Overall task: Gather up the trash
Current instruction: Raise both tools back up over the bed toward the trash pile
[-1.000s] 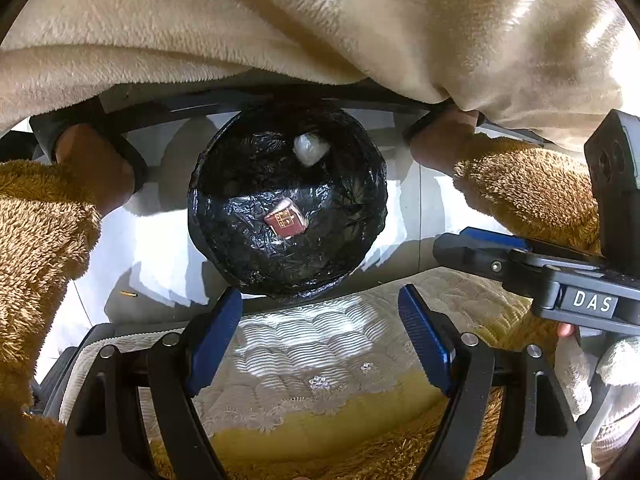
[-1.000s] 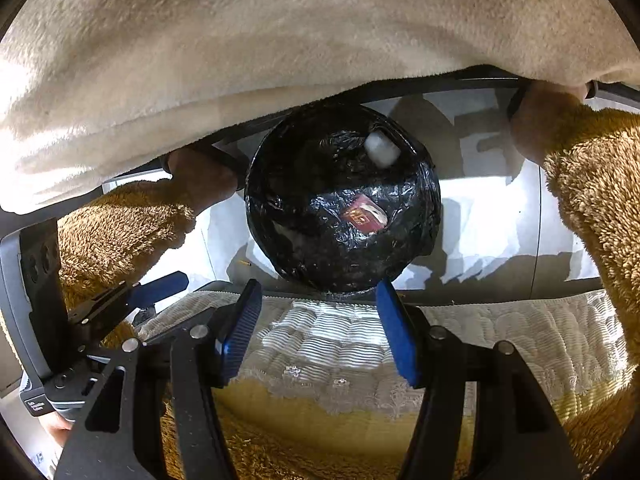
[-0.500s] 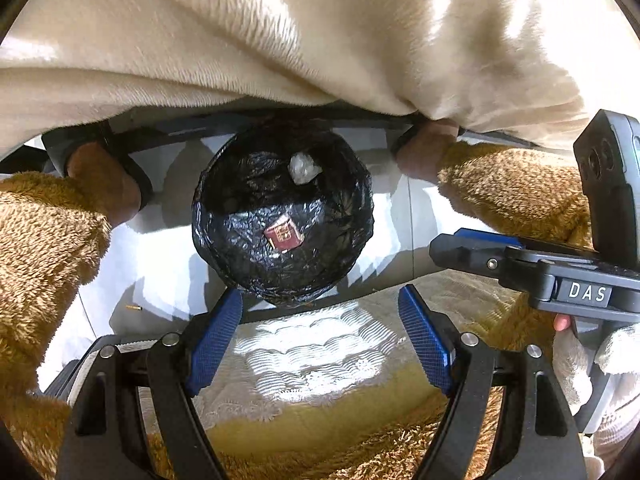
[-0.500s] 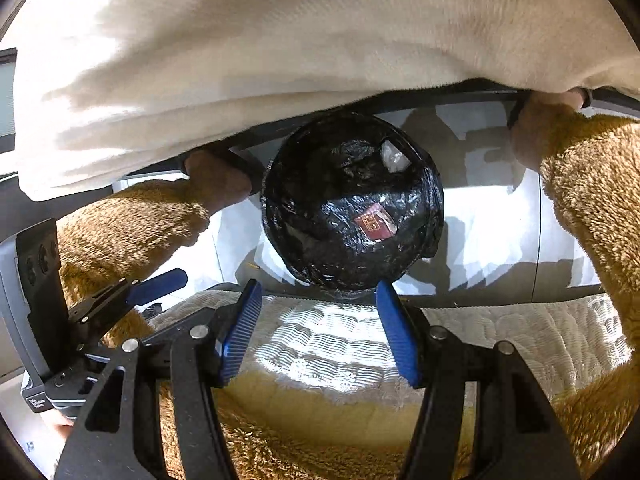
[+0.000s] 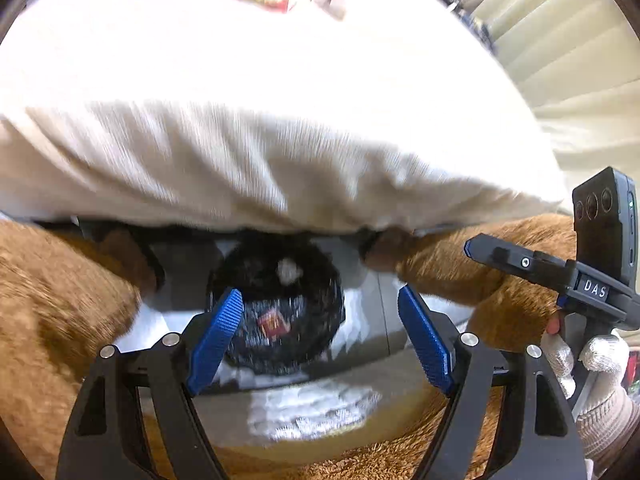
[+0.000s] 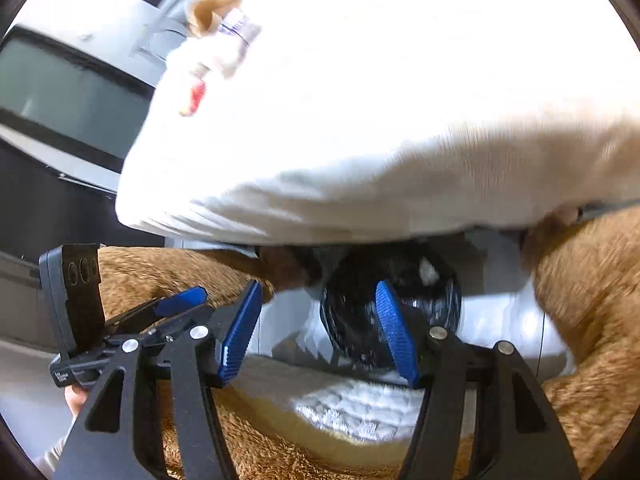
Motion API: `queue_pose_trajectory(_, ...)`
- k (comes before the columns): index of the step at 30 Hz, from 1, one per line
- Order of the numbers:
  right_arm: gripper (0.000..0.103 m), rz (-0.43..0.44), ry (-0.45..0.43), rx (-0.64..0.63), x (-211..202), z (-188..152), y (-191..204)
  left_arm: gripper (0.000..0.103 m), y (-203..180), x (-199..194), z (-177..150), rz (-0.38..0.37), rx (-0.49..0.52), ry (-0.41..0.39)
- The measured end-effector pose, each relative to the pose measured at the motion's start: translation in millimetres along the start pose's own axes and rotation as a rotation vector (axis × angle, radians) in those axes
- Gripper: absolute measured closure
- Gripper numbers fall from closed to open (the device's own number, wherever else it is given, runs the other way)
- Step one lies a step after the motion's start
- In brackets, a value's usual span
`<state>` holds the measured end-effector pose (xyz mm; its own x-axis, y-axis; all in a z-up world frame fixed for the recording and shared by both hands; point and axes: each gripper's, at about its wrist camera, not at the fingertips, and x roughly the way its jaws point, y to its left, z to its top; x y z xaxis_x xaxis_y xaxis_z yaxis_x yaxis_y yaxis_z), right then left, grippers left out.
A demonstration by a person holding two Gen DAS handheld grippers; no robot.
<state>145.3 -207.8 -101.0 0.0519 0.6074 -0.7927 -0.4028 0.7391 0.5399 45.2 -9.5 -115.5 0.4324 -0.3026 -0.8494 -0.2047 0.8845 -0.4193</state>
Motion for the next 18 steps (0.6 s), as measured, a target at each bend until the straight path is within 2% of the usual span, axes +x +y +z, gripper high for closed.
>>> queue_pose_trajectory(5,0.044,-0.012,-0.105,-0.102,-27,20,20,0.024,-10,-29,19,0.014,0.058,-0.105)
queue_pose_trajectory(9,0.044,-0.001,-0.160,-0.131,-40,43,29,0.024,-13,-47,41,0.029,0.098,-0.180)
queue_pose_trajectory(13,0.044,0.013,-0.190,-0.148,-37,67,41,0.024,-9,-57,66,0.026,0.098,-0.225)
queue_pose_trajectory(18,0.043,0.039,-0.174,-0.174,-16,101,58,0.024,4,-64,95,0.031,0.090,-0.261)
